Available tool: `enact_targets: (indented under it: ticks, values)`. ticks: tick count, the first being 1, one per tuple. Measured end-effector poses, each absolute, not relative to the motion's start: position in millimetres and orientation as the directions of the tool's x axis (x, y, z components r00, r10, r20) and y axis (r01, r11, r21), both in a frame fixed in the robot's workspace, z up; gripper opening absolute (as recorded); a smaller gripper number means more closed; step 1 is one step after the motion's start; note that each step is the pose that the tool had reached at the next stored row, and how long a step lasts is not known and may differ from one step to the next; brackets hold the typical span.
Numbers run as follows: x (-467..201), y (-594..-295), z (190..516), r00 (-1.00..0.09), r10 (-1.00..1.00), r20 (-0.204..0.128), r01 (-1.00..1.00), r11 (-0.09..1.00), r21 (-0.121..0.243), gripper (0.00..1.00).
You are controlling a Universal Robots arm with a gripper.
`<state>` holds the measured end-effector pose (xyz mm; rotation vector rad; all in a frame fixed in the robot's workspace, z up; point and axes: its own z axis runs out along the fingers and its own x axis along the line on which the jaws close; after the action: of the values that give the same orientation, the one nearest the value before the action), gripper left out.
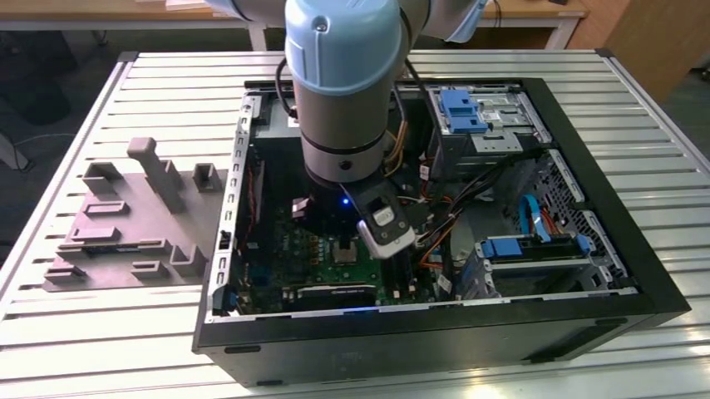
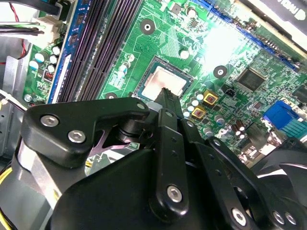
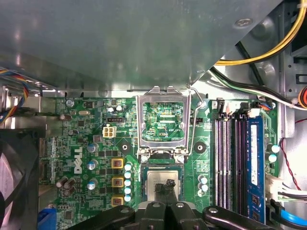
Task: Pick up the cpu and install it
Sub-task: 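Close the cpu cover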
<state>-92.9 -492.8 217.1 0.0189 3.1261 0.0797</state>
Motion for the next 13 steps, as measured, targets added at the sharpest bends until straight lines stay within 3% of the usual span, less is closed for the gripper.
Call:
enact_targets:
  ticks: [13]
  values:
    - [-92.9,-492.8,222.9,-1.000,0.013,-0.014,0.012,0.999,0.051,0.11]
